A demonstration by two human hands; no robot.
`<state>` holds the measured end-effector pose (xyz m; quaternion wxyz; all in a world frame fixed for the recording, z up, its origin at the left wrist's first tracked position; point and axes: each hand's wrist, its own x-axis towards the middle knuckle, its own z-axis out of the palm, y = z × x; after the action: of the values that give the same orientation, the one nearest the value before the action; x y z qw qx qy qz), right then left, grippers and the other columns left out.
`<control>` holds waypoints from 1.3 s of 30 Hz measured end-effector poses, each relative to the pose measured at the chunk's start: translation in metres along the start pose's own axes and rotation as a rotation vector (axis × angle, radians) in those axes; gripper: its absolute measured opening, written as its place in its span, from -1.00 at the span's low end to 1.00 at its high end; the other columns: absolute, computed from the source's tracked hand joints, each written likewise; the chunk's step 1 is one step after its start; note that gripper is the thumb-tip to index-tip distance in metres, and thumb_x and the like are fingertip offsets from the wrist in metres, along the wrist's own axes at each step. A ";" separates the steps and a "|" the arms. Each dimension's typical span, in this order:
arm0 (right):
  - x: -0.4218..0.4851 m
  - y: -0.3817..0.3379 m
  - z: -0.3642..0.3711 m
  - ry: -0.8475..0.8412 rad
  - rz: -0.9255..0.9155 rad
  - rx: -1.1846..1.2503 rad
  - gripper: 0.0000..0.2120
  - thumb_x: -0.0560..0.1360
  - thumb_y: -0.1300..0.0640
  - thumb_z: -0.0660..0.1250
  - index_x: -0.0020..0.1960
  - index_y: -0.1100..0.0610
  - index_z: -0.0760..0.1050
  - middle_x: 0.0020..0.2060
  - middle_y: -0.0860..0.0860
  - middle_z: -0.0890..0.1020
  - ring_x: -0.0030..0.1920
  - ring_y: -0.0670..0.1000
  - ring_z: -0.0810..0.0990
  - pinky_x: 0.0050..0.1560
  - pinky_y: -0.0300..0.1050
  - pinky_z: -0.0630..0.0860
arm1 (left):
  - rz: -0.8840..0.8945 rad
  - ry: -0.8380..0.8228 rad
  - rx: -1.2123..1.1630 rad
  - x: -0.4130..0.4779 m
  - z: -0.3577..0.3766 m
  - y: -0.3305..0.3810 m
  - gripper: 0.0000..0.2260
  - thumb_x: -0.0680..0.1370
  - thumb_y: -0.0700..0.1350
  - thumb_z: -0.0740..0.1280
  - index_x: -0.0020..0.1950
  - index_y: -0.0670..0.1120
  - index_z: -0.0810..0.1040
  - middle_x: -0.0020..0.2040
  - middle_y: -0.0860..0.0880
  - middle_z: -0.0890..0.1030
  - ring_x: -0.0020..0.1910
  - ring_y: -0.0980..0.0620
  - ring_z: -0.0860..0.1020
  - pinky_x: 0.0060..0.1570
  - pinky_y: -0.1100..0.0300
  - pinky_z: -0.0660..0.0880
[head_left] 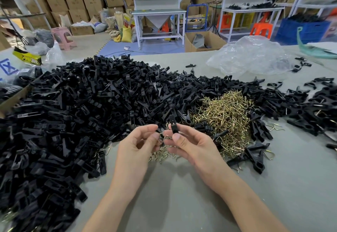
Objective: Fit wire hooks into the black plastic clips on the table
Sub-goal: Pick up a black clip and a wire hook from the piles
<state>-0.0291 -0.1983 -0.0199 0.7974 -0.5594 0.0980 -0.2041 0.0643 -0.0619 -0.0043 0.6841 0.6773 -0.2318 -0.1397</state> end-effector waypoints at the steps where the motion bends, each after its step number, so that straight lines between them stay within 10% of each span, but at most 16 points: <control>1: 0.000 0.000 0.000 -0.005 -0.009 -0.006 -0.64 0.41 0.09 0.45 0.20 0.08 0.61 0.10 0.05 0.72 0.11 0.07 0.71 0.05 -0.18 0.62 | -0.007 -0.005 -0.020 -0.001 0.002 0.000 -0.87 0.58 -0.22 0.38 0.07 -0.02 0.64 -0.10 -0.03 0.71 -0.15 0.00 0.70 -0.18 0.27 0.60; 10: -0.001 -0.005 -0.006 0.094 -0.175 -0.532 -0.53 0.55 0.30 0.40 0.09 -0.32 0.61 -0.02 -0.23 0.71 0.02 -0.21 0.65 0.08 -0.41 0.46 | -0.019 -0.142 -0.102 0.000 -0.008 0.015 -0.76 0.57 -0.26 0.37 0.21 -0.05 0.57 -0.23 -0.09 0.60 -0.25 0.08 0.60 -0.31 0.27 0.56; 27: -0.004 0.001 -0.010 -0.029 -0.213 -0.735 -0.53 0.56 0.39 0.32 0.27 -0.12 0.61 0.12 -0.25 0.65 0.19 -0.17 0.59 0.22 -0.37 0.43 | -0.056 -0.259 0.019 0.002 -0.010 0.010 -0.73 0.57 -0.25 0.38 0.21 0.02 0.55 -0.35 -0.02 0.60 -0.32 0.11 0.56 -0.30 0.28 0.51; 39: -0.007 -0.001 -0.010 0.022 -0.211 -0.737 -0.49 0.57 0.32 0.35 0.24 -0.29 0.56 0.07 -0.36 0.66 0.10 -0.27 0.63 0.16 -0.40 0.48 | -0.279 -0.238 -0.463 -0.007 0.017 0.003 -0.82 0.44 -0.06 0.40 -0.03 -0.05 0.74 -0.19 -0.07 0.66 -0.31 0.09 0.58 -0.32 0.23 0.58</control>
<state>-0.0396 -0.2044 -0.0230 0.5161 -0.8134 0.1155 -0.2422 0.0495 -0.0729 -0.0022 0.7626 0.5074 -0.1772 -0.3601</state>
